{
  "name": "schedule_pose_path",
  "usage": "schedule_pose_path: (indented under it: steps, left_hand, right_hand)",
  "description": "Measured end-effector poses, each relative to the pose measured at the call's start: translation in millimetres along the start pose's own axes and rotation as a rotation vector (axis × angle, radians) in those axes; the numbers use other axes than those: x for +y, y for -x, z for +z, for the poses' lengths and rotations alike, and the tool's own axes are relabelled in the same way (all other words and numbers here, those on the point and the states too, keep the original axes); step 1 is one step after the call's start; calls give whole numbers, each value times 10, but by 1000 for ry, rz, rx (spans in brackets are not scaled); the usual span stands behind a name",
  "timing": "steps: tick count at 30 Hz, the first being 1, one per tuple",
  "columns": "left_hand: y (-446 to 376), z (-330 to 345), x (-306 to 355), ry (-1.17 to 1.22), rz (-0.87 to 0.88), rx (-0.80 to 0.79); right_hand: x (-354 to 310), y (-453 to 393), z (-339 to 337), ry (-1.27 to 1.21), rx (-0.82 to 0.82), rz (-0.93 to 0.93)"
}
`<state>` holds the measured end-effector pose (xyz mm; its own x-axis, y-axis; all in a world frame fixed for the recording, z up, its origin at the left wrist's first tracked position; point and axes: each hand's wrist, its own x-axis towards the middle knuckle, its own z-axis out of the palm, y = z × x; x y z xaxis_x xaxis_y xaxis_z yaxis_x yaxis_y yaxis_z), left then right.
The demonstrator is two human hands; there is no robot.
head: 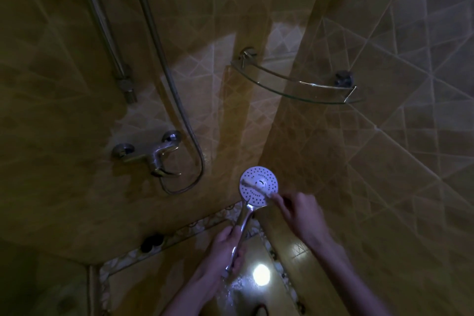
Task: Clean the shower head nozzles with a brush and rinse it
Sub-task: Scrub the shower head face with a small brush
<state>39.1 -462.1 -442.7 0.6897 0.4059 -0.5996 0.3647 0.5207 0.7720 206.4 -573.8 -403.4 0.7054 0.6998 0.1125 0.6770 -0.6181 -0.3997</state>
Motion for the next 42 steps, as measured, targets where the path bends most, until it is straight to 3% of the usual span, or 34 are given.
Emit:
schedule_pose_path:
  steps: [3,8,10,13,19,24,30,35,37,42]
  left_hand:
    - [-32,50,-35,-1,9,12]
    - [-78,167,-70,21,32,23]
    - [-106,188,-94,21,33,33]
    - [-140,171,-142,7,30,46]
    - [-188,172,-225,-13,32,39]
    - [-207,189,-238,-18,36,42]
    - [-204,220,-277,-81,44,48]
    - [-205,222,-266,-23,28,71]
    - [-196,225,-258,-25,34,69]
    - [-169,263,-203,-11,55,48]
  right_hand:
    - [41,74,50,85,-5,-95]
    - [155,-292,-174,-257,92,24]
    - [115,-223,-130,-194,42,-23]
    - [105,-26,-2,94,8,-138]
    - [213,-386,-218,-183,10,-50]
    - [121,-145,-81,118,-47,-189]
    - [187,-437,-255,-148,23,-40]
    - [122,-120,-132,100,-104,-200]
    - [182,-186,-129,23,-131,-177]
    - [259,-437,-172,-389,-79,125]
